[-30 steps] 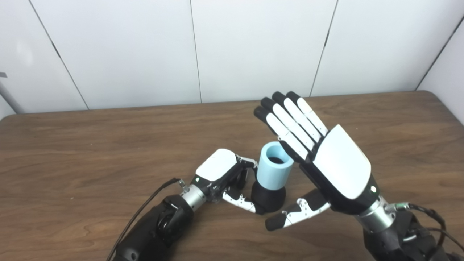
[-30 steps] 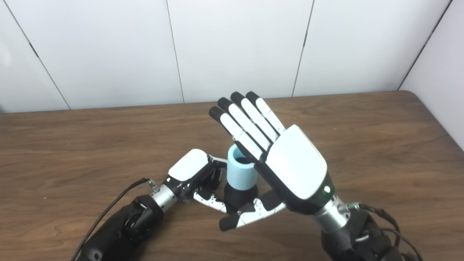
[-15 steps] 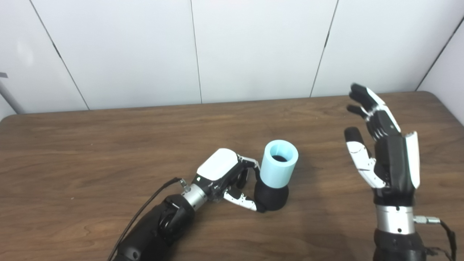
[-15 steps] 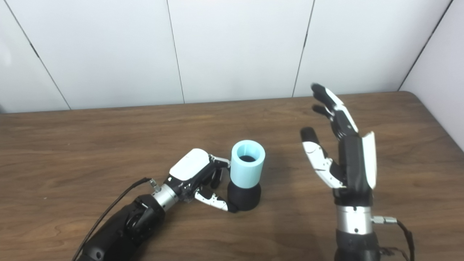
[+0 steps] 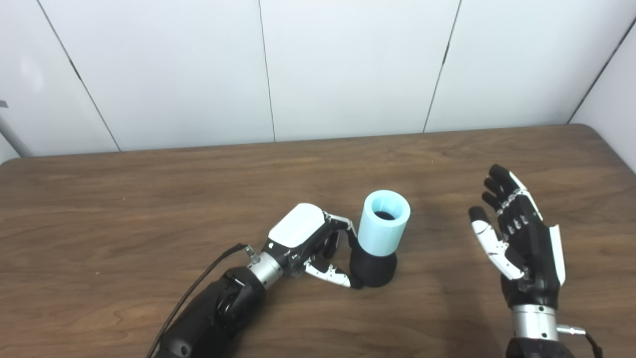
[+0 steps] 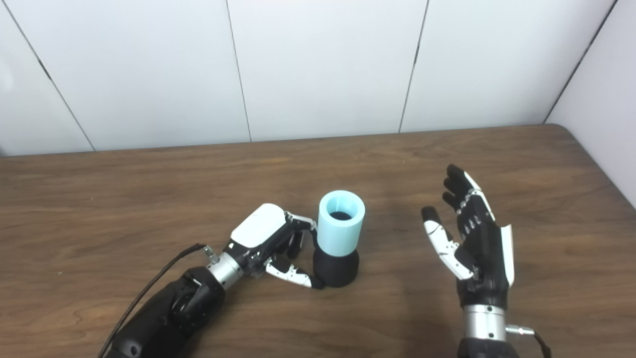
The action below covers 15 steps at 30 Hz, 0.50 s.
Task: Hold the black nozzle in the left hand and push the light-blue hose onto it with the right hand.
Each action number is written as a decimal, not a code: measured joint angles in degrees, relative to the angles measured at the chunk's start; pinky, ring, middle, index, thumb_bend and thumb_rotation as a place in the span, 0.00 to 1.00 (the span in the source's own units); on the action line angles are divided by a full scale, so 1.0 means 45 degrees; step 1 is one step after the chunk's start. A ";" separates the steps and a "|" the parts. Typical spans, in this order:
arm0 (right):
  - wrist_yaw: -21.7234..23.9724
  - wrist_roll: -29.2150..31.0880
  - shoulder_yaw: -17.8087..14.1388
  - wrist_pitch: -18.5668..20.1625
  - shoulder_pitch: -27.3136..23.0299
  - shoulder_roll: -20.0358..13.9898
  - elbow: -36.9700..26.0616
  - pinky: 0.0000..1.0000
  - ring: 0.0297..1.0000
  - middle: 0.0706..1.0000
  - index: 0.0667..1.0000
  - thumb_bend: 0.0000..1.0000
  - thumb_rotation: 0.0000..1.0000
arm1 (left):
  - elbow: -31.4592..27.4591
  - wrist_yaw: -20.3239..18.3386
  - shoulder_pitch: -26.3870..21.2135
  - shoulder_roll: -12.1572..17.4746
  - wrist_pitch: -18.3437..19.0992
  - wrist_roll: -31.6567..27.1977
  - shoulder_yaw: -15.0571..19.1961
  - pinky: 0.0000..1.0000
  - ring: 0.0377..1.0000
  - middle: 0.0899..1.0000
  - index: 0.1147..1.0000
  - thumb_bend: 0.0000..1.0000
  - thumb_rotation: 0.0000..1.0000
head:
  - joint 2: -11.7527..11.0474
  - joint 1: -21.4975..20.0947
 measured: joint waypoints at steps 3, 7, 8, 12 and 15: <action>-0.0002 0.0275 -0.0087 0.0813 -0.0002 0.0000 0.0104 0.87 0.87 0.85 0.81 0.24 0.00 | 0.0000 0.0001 0.0000 0.0001 0.0000 -0.0001 0.0000 0.13 0.15 0.19 0.42 0.52 0.04 | -0.0020 0.0039; -0.0002 0.0711 -0.0175 0.1764 -0.0008 0.0001 0.0080 0.89 0.88 0.86 0.82 0.22 0.00 | 0.0000 -0.0018 0.0000 0.0000 0.0005 -0.0005 0.0001 0.16 0.18 0.22 0.43 0.52 0.04 | -0.0020 0.0059; -0.0003 0.0782 -0.0181 0.1913 -0.0010 0.0001 0.0056 0.89 0.89 0.86 0.83 0.22 0.00 | 0.0000 -0.0031 0.0000 0.0000 0.0014 -0.0006 0.0001 0.17 0.19 0.23 0.43 0.52 0.05 | -0.0020 0.0059; -0.0031 0.0888 -0.0184 0.2039 -0.0016 0.0006 -0.0044 0.88 0.88 0.85 0.82 0.22 0.00 | 0.0001 -0.0068 0.0000 -0.0002 0.0058 -0.0006 0.0001 0.39 0.42 0.43 0.61 0.91 0.01 | -0.0039 0.0098; -0.0080 0.0920 -0.0187 0.2050 -0.0019 0.0019 -0.0045 0.88 0.88 0.85 0.82 0.22 0.00 | -0.0025 -0.0086 -0.0031 -0.0003 0.0182 -0.0004 -0.0019 0.54 0.61 0.64 0.72 0.95 0.06 | -0.0059 0.0098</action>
